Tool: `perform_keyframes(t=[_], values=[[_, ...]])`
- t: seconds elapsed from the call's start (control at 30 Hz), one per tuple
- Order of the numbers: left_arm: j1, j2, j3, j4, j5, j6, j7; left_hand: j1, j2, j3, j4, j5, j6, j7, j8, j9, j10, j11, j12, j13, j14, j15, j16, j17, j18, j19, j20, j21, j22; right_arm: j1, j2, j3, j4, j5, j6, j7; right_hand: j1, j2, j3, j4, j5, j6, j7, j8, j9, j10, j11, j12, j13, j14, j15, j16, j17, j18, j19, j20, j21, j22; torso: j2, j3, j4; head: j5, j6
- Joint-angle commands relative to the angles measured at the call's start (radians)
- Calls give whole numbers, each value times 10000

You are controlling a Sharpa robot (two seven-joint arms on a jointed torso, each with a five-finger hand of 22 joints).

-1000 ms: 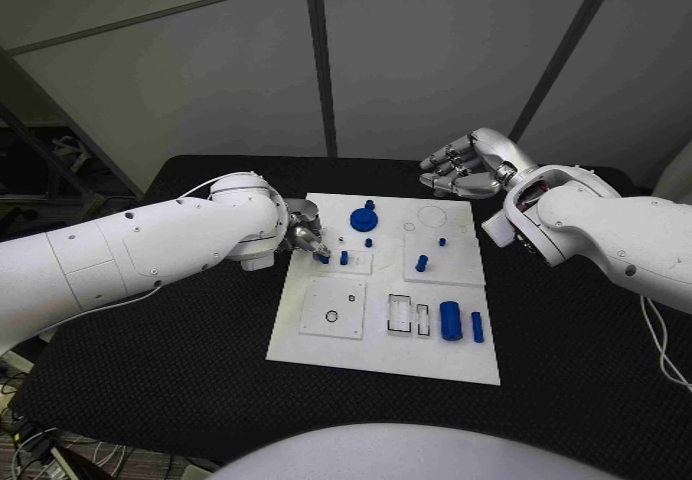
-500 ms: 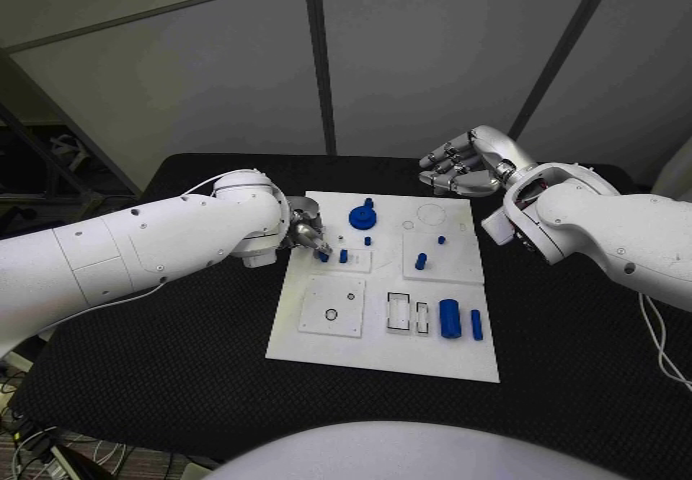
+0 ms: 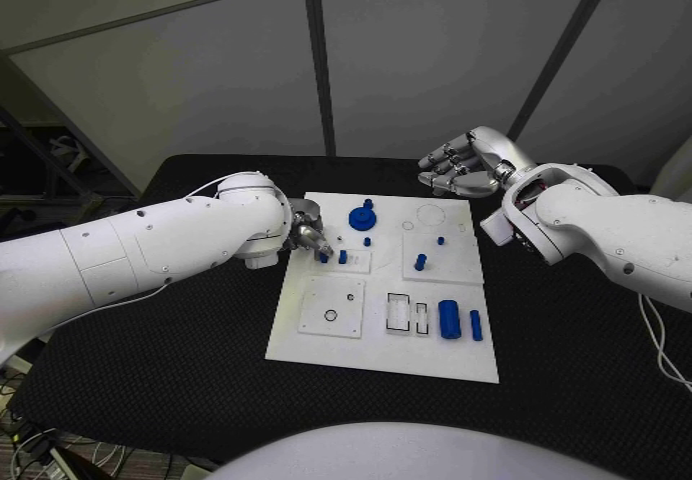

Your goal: Assemble the parts on the task board

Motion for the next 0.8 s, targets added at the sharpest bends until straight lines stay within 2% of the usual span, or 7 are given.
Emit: perform_keyframes(t=[0.03, 0.33, 0.57, 0.8], values=[[-58, 29, -47, -37, -9, 225, -51, -240, -37, -169, 47, -8, 10, -101, -27, 28, -2, -34, 58, 4, 419, -87, 32, 295, -212, 93, -59, 40, 1618, 18, 2, 6, 8, 29, 30, 92, -35, 26, 26, 14, 38, -59, 18, -23, 6, -80, 7, -9, -8, -34, 5, -69, -16, 96, 25, 46, -35, -8, -3, 1, 5, -6, -7], [-58, 13, -49, -120, -8, 117, -52, -909, -145, -1069, 565, -23, 91, -81, -92, 46, -41, -16, 45, -22, 421, -76, 26, 298, -216, 108, -60, 28, 1638, 18, -4, 6, 3, 32, 23, 97, -35, 26, 26, 14, 38, -59, 18, -23, 6, -80, 7, -9, -8, -34, 5, -69, -16, 96, 25, 46, -35, -8, 2, -1, 7, -6, 0], [-59, 2, -48, -143, -8, -104, -41, -1454, -297, -2265, 1074, -47, 147, -32, -166, 53, -77, 30, 48, -35, 421, -44, 20, 302, -216, 114, -37, 10, 1651, 18, -17, 6, 6, 34, 15, 102, -40, 22, 23, 15, 39, -64, 20, -24, 6, -85, 9, -9, -15, -36, 7, -76, -17, 95, 27, 47, -42, -12, 5, -1, -1, -15, 14], [-60, -71, -40, -86, -10, -467, -12, -1357, -154, -3083, 1304, -8, 142, -41, -238, 65, -154, 28, -27, -125, 423, -49, 19, 309, -207, 101, -38, -35, 1644, 18, -34, 6, 13, 35, 1, 110, -47, 19, 20, 18, 39, -71, 23, -26, 5, -90, 13, -10, -20, -38, 10, -83, -19, 95, 28, 49, -49, -16, 0, -7, 10, -39, 28]])
